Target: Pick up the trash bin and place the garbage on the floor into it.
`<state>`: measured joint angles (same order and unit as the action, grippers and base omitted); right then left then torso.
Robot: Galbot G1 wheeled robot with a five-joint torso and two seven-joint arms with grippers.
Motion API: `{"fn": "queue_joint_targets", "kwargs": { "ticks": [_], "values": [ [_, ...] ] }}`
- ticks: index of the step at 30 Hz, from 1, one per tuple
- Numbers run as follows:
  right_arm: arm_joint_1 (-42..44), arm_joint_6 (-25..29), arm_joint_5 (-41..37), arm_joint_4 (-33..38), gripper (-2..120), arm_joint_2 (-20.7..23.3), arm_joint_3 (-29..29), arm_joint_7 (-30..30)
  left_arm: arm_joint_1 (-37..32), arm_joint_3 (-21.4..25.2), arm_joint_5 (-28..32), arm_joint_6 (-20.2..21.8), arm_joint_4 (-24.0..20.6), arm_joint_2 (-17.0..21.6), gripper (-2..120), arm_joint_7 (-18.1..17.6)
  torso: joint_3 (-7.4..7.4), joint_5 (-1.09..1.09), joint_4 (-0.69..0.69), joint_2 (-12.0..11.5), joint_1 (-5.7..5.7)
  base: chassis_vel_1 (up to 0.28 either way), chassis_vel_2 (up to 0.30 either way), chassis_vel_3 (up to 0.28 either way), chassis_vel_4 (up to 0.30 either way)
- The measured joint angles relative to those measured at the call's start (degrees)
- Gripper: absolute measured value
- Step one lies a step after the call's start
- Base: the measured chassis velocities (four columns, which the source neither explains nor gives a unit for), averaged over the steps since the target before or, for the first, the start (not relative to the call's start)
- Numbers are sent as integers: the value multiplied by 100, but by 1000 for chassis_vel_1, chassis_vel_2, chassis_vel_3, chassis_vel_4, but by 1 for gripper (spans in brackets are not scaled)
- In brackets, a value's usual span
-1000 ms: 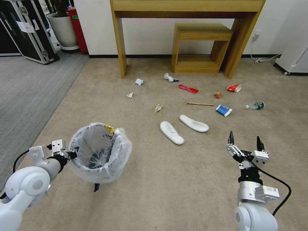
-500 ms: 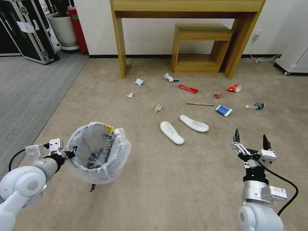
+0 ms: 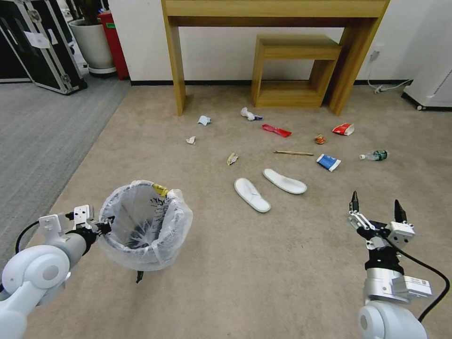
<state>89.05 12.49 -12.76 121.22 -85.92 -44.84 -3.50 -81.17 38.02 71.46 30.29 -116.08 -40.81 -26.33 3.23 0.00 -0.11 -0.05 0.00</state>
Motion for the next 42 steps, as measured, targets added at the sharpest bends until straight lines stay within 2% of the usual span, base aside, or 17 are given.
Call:
{"fn": "queue_joint_targets", "kwargs": {
  "ticks": [42],
  "values": [
    [-101, -102, -19, -67, 100, 34, 54, 2, 44, -17, -34, -46, 49, -27, 0, 4, 1, 0, 0, 0, 0, -150, 145, 140, -143]
  ]
}}
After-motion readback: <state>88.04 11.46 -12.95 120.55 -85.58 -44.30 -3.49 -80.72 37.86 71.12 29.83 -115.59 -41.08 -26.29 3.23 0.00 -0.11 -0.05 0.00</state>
